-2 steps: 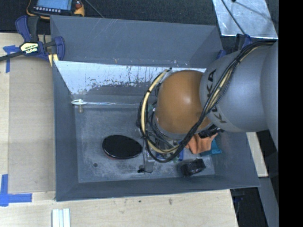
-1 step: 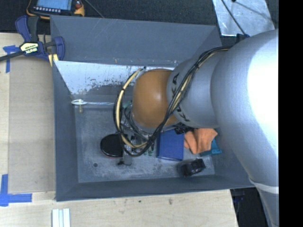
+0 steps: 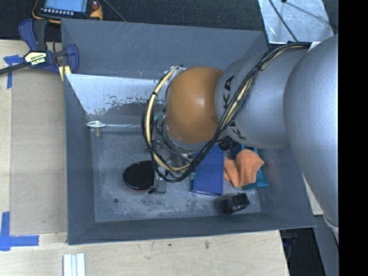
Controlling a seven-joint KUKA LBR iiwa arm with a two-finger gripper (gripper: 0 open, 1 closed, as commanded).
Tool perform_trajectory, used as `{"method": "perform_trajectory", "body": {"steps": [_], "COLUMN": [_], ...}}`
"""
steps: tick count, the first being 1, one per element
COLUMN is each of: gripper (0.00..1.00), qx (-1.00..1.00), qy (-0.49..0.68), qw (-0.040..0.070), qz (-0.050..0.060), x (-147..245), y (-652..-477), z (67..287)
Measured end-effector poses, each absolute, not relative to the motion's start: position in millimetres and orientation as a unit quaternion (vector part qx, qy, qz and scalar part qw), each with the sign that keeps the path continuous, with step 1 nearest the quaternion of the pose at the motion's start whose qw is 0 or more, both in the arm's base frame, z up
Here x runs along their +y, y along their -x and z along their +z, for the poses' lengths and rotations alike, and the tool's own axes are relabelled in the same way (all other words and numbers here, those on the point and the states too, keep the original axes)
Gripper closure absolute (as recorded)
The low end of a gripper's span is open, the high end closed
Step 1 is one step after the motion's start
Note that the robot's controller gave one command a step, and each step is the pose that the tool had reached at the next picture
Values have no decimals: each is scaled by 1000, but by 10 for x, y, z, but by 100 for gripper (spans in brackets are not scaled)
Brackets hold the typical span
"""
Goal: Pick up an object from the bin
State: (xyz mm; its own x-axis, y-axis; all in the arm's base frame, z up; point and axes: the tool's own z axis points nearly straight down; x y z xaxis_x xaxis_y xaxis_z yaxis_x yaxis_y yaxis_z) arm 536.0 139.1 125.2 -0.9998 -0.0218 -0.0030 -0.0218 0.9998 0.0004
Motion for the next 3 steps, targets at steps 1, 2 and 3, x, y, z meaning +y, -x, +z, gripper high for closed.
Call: {"method": "perform_trajectory", "body": {"steps": [1, 2, 3], "gripper": [0, 0, 100], "qx": [1000, 999, 1000], "qy": [-17, -46, -17], "qw": [3, 2, 5], "qz": [1, 1, 2], "x": [1358, 1363, 1358], "y": [-5382, -5416, -5397], "z": [679, 702, 690]}}
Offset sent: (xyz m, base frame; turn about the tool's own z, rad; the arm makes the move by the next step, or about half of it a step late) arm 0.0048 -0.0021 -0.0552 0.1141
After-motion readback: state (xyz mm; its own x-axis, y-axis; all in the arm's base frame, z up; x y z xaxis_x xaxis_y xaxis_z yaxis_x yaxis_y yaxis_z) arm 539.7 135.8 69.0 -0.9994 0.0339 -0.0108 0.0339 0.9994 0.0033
